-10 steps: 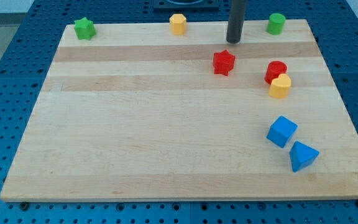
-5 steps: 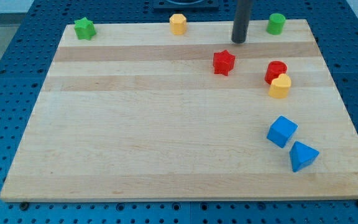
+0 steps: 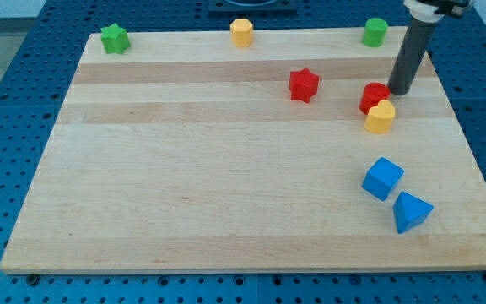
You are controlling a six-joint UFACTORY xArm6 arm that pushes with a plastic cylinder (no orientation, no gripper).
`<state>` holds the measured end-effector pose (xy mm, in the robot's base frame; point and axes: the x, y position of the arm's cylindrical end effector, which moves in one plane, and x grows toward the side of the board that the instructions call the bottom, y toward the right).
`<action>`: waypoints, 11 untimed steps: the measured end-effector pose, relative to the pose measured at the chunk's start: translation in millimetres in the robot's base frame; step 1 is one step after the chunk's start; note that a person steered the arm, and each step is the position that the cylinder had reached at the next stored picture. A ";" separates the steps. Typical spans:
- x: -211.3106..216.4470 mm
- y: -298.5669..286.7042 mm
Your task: Keep red blocks in a diagonal line with green circle
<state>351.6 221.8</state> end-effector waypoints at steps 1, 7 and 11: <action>2.5 -13.9; 51.4 -32.0; 69.0 -58.9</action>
<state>420.7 162.9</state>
